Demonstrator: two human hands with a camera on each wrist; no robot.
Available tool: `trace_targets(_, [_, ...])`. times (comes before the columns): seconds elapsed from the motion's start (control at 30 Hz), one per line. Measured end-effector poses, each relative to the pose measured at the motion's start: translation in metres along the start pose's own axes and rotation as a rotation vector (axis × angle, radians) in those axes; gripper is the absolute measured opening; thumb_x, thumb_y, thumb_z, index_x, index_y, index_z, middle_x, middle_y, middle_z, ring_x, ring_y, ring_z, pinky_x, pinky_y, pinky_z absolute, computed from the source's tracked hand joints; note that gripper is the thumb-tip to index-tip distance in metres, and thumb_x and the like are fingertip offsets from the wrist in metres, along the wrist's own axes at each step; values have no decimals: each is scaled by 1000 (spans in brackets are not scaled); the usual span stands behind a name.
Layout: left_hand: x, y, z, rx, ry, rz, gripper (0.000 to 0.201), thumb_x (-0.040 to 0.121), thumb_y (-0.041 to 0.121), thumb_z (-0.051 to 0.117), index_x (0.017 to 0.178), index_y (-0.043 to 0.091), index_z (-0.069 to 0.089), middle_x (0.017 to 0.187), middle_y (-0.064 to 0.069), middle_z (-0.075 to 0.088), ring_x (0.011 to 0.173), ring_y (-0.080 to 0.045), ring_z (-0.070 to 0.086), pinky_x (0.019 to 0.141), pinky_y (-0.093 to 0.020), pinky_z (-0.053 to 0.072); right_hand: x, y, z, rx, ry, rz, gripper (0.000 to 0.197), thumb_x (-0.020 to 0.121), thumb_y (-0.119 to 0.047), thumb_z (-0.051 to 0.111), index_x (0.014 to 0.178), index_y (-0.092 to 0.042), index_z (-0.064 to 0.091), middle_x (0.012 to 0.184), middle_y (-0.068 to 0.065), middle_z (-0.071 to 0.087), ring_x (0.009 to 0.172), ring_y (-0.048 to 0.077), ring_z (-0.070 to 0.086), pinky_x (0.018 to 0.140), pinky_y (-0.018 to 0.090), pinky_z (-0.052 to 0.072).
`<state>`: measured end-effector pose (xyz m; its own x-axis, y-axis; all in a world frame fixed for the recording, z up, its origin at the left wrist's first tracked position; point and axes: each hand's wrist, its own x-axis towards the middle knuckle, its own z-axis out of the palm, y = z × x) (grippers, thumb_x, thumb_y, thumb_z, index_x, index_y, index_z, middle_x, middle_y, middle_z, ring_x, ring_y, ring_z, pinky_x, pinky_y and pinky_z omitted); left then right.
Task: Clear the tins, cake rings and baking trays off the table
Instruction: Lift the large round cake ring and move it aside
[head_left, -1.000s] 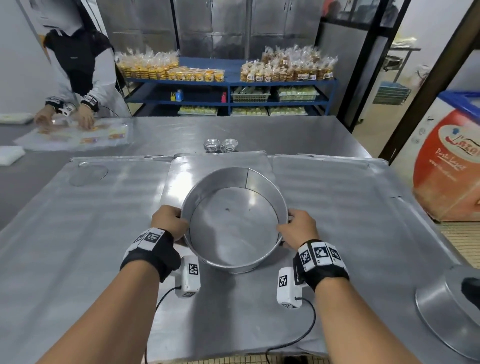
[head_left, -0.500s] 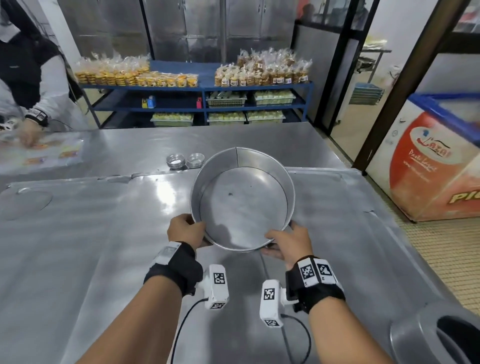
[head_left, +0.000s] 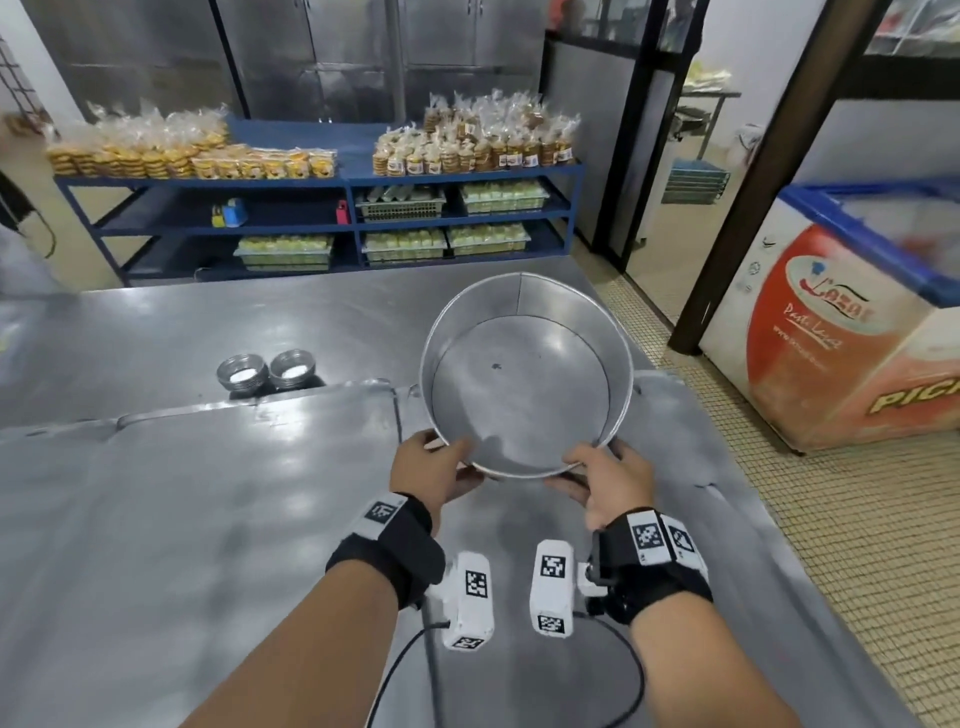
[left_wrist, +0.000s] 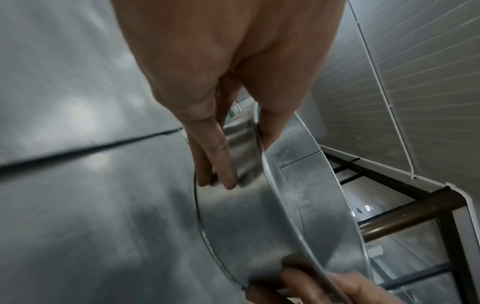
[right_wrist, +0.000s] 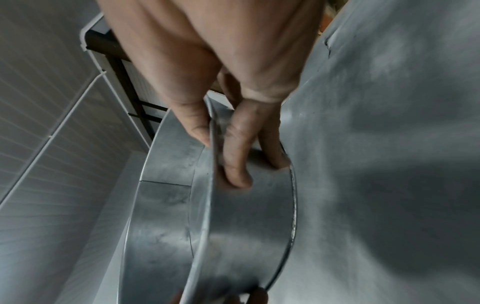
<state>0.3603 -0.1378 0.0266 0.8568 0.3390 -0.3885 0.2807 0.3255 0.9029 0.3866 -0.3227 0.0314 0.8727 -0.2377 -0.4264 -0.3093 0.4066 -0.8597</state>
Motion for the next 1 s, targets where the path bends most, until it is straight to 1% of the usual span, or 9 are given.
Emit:
trace_targets(0.1, [43, 7, 44, 3, -30, 14, 23, 82, 0, 71, 105, 0, 66, 105, -19, 73, 93, -40, 74, 83, -48, 62, 52, -20, 4, 33, 31, 8, 42, 81, 19, 54, 117, 0, 62, 71, 13, 63, 47, 20, 66, 47, 36, 58])
trace_targets(0.2, [88, 15, 78, 98, -69, 55, 30, 61, 12, 79, 86, 1, 68, 96, -19, 73, 94, -39, 74, 88, -52, 60, 104, -38, 7, 37, 23, -9, 34, 80, 20, 56, 107, -1, 64, 78, 17, 63, 50, 22, 66, 50, 39, 59])
trace_targets(0.33, [150, 16, 121, 153, -77, 75, 14, 91, 1, 67, 103, 0, 60, 99, -18, 67, 85, -29, 71, 72, -37, 64, 174, -58, 12, -7, -37, -15, 26, 84, 17, 55, 104, 1, 59, 79, 19, 64, 55, 28, 69, 51, 43, 60])
trace_targets(0.43, [193, 17, 145, 165, -60, 85, 10, 85, -1, 70, 91, -3, 62, 94, -19, 67, 90, -35, 73, 81, -46, 63, 221, -68, 19, -38, -54, -40, 30, 85, 17, 55, 109, 0, 61, 89, 22, 68, 53, 30, 70, 60, 51, 61])
trace_targets(0.53, [223, 16, 167, 102, -36, 63, 12, 76, -6, 73, 76, -6, 61, 87, -17, 66, 102, -45, 70, 90, -54, 58, 262, -75, 24, -83, -78, -79, 29, 85, 15, 56, 109, 0, 61, 81, 18, 65, 43, 20, 64, 61, 51, 61])
trace_targets(0.67, [250, 18, 195, -5, -24, 36, 10, 89, -13, 61, 98, -10, 58, 81, -11, 56, 87, -38, 68, 63, -38, 63, 305, -79, 29, -154, -110, -130, 14, 84, 13, 57, 88, 0, 61, 87, 18, 66, 45, 20, 65, 70, 50, 61])
trace_targets(0.77, [268, 16, 206, -26, -9, 29, 15, 89, -12, 61, 103, -10, 54, 80, -10, 53, 91, -32, 68, 52, -33, 62, 326, -82, 33, -166, -98, -132, 13, 84, 14, 56, 81, 1, 58, 78, 17, 63, 38, 19, 60, 58, 44, 61])
trace_targets(0.9, [284, 8, 211, -10, 22, 21, 16, 89, -11, 62, 103, -11, 54, 94, -13, 57, 50, -30, 69, 50, -33, 62, 346, -79, 35, -180, -87, -85, 9, 82, 15, 57, 88, 9, 60, 68, 18, 59, 37, 22, 60, 52, 41, 60])
trace_targets(1.0, [292, 4, 212, -17, 52, 27, 10, 88, -7, 67, 90, -8, 56, 88, -14, 56, 44, -28, 68, 50, -32, 61, 359, -77, 37, -226, -48, -59, 29, 75, 8, 65, 104, 12, 61, 80, 21, 68, 50, 32, 69, 57, 48, 61])
